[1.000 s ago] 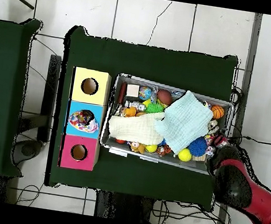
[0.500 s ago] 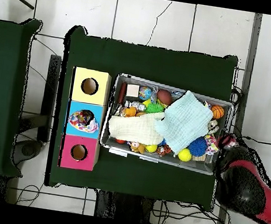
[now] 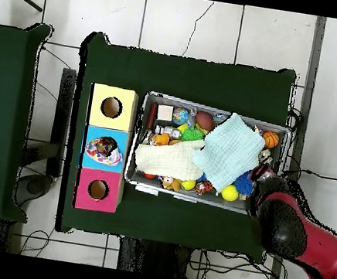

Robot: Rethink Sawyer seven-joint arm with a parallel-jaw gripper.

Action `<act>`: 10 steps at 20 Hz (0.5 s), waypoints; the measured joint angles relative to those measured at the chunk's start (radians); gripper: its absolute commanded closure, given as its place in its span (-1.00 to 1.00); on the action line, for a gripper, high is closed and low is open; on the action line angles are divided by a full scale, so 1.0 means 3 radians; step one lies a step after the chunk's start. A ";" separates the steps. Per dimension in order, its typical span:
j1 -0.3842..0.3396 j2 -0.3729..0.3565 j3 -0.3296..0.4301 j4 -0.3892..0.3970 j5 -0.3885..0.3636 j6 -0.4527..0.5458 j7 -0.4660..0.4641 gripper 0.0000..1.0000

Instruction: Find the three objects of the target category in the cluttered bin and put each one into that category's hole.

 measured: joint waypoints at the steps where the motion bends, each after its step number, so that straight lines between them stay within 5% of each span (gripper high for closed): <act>1: 0.0103 0.0054 -0.0101 0.0026 0.0001 -0.0084 0.0000 1.00; 3: 0.0183 0.0090 -0.0183 0.0053 0.0001 -0.0164 0.0000 1.00; 4: 0.0285 0.0139 -0.0293 0.0097 0.0003 -0.0299 0.0000 -1.00; 10: 0.0372 0.0201 -0.0440 0.0110 0.0034 -0.0461 0.0000 -1.00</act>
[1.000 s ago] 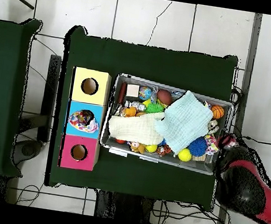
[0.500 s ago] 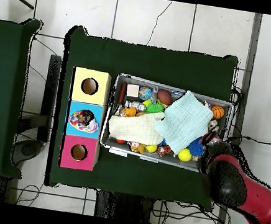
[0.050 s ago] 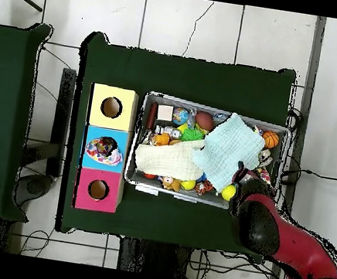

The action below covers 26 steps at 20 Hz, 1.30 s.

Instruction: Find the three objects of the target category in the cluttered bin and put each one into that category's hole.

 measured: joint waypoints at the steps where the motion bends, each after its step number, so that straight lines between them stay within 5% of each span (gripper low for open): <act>1: 0.0002 0.0007 -0.0022 0.0000 0.0010 -0.0020 0.0000 -1.00; 8: 0.0002 0.0098 -0.0265 0.0000 0.0174 -0.0307 0.0000 -1.00; 18: -0.0127 0.0470 -0.0546 0.0119 0.0522 -0.1520 0.0092 -1.00; 26: -0.0160 0.0750 -0.0581 0.0325 0.0686 -0.1985 0.0281 -1.00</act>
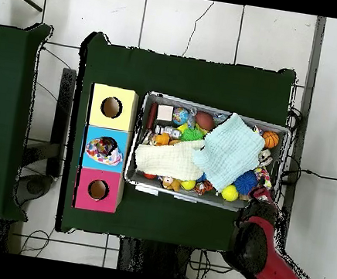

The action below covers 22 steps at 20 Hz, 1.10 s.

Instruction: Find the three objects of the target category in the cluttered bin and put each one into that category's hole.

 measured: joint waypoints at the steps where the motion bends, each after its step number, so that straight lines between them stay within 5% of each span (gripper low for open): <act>1: 0.0016 0.0012 -0.0002 0.0044 0.0035 -0.0023 0.0020 -1.00; 12: 0.0351 0.0013 -0.0051 0.0411 0.0255 -0.0032 0.0133 -1.00; 22: 0.0113 0.0348 -0.0051 0.0423 0.0209 -0.0244 0.0133 -1.00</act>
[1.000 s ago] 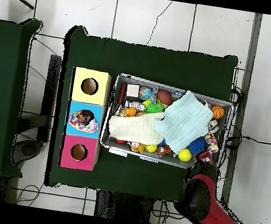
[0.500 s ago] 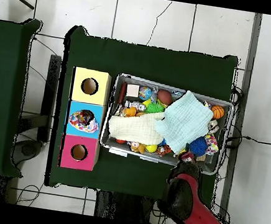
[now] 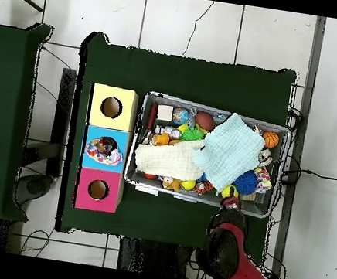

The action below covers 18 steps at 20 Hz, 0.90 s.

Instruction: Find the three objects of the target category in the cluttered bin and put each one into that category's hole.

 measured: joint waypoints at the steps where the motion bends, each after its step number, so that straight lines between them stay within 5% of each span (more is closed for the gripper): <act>1: -0.0066 0.0073 0.0001 -0.0001 -0.0025 -0.0068 0.0000 -1.00; 18: -0.0472 0.0156 0.0170 -0.0012 -0.0192 -0.0341 0.0000 -1.00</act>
